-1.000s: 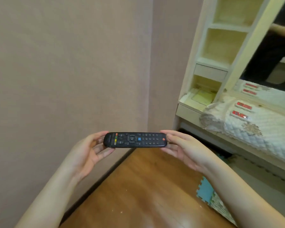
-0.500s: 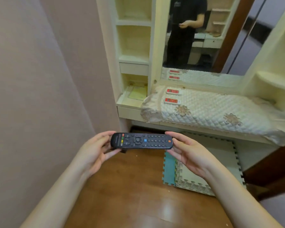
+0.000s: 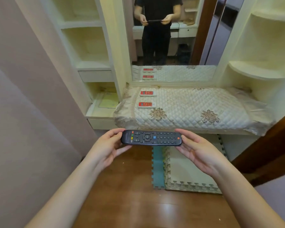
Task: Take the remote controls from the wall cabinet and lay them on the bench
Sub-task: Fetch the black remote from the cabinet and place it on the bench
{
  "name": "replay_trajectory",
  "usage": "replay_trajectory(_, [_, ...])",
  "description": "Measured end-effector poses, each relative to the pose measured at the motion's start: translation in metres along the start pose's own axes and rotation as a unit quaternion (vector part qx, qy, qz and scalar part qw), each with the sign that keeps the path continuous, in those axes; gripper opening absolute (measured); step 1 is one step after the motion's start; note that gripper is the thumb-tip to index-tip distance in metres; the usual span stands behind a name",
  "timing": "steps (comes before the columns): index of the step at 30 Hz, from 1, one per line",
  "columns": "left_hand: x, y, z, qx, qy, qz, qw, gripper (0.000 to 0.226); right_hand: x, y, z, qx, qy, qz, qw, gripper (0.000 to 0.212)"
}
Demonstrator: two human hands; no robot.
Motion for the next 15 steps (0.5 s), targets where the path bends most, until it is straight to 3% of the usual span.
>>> replay_trajectory(15, [0.136, 0.051, -0.033, -0.027, -0.067, -0.041, 0.997, 0.013, 0.141, -0.008, 0.040, -0.012, 0.066, -0.021, 0.998, 0.023])
Point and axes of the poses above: each hand's wrist, its own x-axis towards the middle knuckle, its own z-axis out of the palm, y = z × x, the point moved 7 cm from there along x, towards the middle knuckle, and after that the axes turned 10 degrees about x, right-handed, at the moved point
